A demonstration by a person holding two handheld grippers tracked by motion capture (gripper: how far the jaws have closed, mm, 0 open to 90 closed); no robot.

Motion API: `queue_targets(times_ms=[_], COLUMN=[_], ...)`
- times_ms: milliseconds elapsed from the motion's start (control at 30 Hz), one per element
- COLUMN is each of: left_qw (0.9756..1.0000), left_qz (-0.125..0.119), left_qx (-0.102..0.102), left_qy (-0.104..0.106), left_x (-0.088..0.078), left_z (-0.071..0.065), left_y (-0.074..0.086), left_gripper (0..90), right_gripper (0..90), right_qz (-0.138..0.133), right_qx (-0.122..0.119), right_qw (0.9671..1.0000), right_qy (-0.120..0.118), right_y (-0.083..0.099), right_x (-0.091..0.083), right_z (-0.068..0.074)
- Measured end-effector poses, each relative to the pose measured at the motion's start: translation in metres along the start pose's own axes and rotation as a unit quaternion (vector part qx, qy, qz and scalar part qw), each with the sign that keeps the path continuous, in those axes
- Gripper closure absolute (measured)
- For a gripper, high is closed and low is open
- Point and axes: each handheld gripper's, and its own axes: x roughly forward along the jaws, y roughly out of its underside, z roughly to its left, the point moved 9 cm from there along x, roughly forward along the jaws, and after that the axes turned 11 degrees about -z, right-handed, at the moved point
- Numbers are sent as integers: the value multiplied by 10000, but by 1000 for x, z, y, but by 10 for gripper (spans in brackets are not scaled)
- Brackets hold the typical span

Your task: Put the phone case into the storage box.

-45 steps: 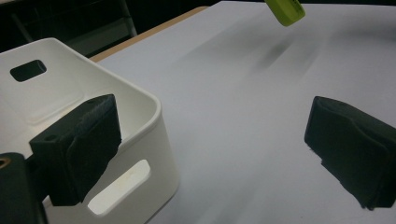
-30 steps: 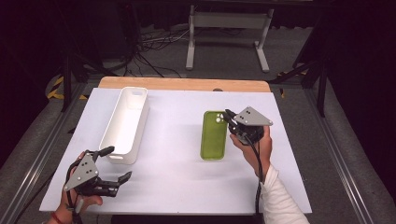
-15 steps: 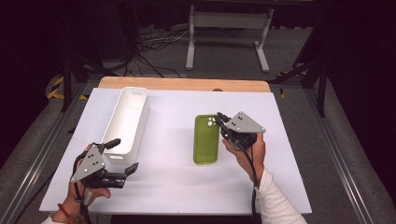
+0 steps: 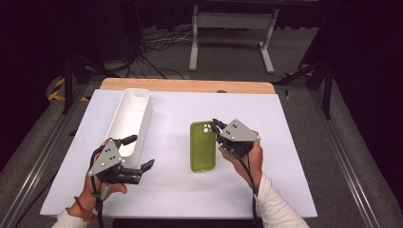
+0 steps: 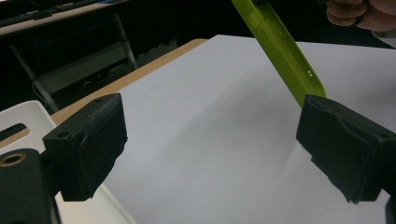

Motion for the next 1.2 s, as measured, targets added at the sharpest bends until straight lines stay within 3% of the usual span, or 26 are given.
queue_targets(times_ms=[200, 467, 800, 1067, 1200], left_qw=[10000, 9995, 9988, 9970, 9955], left_qz=[18, -82, -77, -116, -147], left_qx=[49, -55, -142, -533, -731], left_qy=[83, 296, 468, 547, 583], left_x=[17, 36, 55, 67, 69], left_z=[-4, -12, -21, -24, -21], left_y=[-3, -11, -15, -18, -20], left_gripper=[95, 93, 124, 238, 372], right_gripper=[826, 825, 825, 825, 825], right_qz=[-1, -68, -173, -337, -389], right_qx=[-104, -325, -353, -433, -519], right_qw=[9999, 9993, 9991, 9984, 9979], right_qy=[-62, -149, -178, -107, -84], right_y=[0, -2, -3, -6, -6], right_x=[1, 5, 8, 9, 8], right_z=[9, 26, 36, 43, 46])
